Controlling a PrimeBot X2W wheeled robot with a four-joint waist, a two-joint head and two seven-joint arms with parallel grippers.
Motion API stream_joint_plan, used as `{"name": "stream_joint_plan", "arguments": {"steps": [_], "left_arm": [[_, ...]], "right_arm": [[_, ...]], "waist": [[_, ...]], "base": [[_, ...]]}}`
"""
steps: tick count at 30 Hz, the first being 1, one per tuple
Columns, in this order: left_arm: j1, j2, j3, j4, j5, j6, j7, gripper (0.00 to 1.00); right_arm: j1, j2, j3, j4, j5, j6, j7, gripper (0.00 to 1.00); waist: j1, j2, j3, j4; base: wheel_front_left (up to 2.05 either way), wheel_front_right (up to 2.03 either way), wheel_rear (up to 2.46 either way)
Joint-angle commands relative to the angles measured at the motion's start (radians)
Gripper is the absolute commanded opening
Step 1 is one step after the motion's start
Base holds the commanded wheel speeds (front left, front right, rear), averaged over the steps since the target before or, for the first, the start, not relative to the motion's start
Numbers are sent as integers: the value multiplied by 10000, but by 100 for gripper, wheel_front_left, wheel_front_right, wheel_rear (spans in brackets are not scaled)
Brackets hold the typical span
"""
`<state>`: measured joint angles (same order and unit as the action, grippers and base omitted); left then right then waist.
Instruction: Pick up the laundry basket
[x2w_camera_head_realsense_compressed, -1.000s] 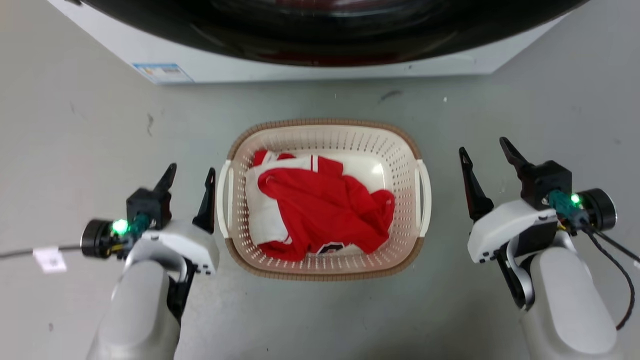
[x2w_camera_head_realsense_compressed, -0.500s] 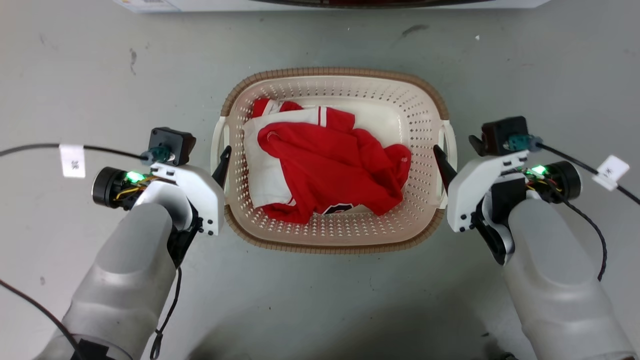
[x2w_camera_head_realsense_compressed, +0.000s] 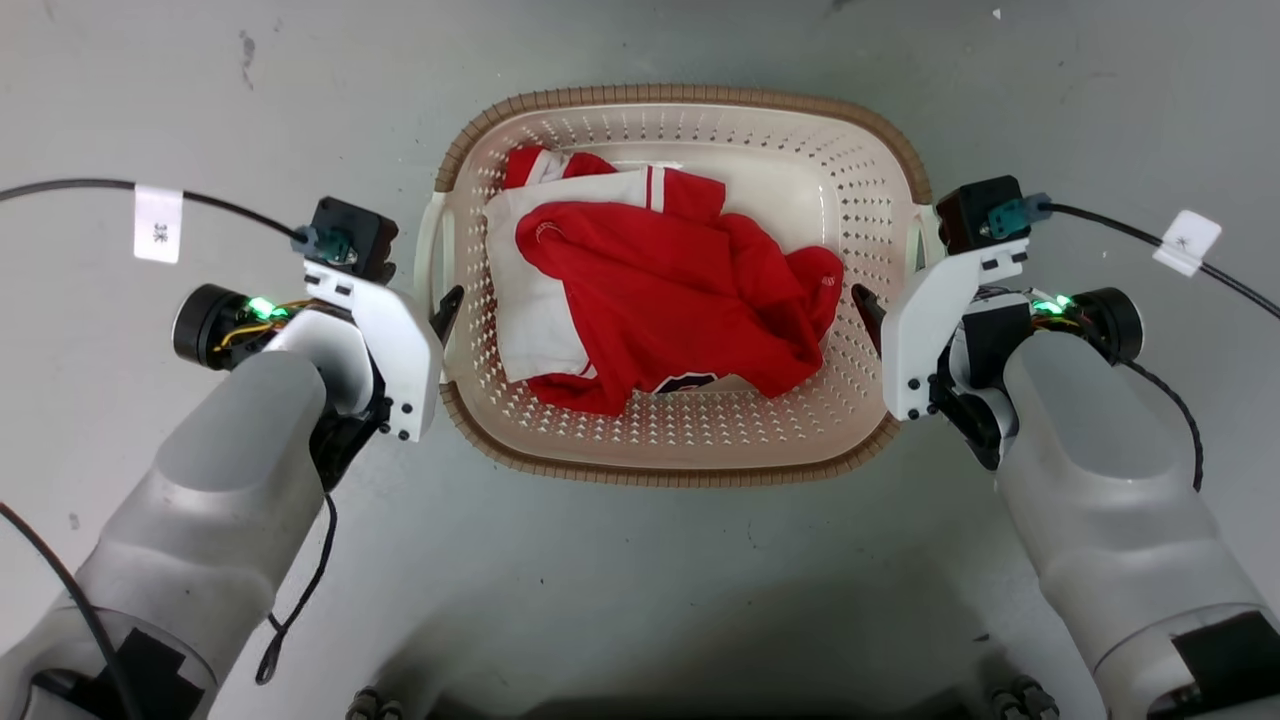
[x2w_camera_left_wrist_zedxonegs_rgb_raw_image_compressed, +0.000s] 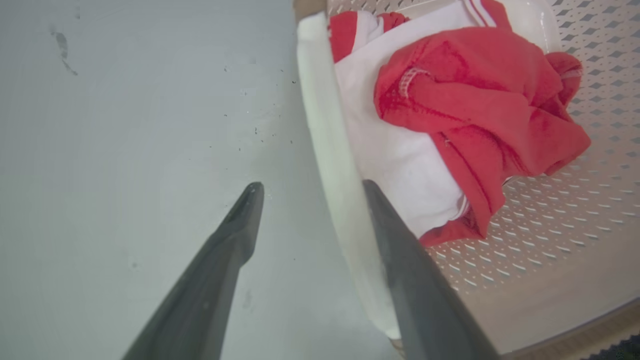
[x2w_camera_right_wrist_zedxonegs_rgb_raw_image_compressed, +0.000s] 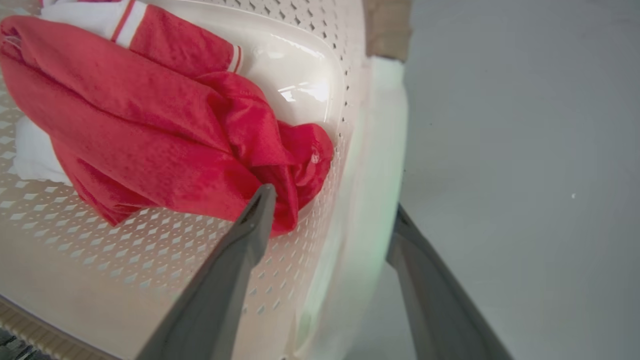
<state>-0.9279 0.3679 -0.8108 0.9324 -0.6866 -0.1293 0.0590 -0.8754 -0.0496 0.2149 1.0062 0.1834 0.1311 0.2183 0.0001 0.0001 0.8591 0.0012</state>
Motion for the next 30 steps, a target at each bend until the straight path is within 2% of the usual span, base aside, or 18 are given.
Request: {"name": "stream_joint_plan", "arguments": {"steps": [1,6,12,23,24,25,26,30], "left_arm": [[-194,125,-337,-26,-339,-7,267,100],[-499,370,-1200,-166,-1154,-7,824,100],[-858,537,-1916,-179,-1890,-7,825,100],[-1298,379,-2817,129,-2698,-6,712,98],[-1322,365,-2915,123,-2783,-6,750,45],[-1319,366,-3019,78,-2892,-6,791,0],[-1323,380,-3109,25,-3000,-6,820,0],[-1383,503,-3386,-53,-3421,8,723,0]], "right_arm": [[-308,-12,119,296,-57,-7,-16,100],[-661,-10,400,948,177,-7,-53,100],[-1072,-10,580,1572,427,-7,-131,100],[-1554,-10,847,2189,503,-7,-284,100],[-1566,-10,877,2239,500,-7,-236,100],[-1588,-10,890,2276,515,-7,-227,22],[-1612,-12,913,2307,509,-7,-230,0],[-1663,-66,958,2460,385,-7,-274,0]], "waist": [[-1,-1,116,-26],[-1,-1,290,-57],[-1,-1,447,-66],[-1,-1,612,76],[-1,-1,626,91],[-1,-1,639,101],[-1,-1,652,111],[-1,-1,679,138]], "base": [[0,0,0],[0,0,0],[0,0,0],[0,0,0],[0,0,0],[0,0,0],[0,0,0],[0,0,0]]}}
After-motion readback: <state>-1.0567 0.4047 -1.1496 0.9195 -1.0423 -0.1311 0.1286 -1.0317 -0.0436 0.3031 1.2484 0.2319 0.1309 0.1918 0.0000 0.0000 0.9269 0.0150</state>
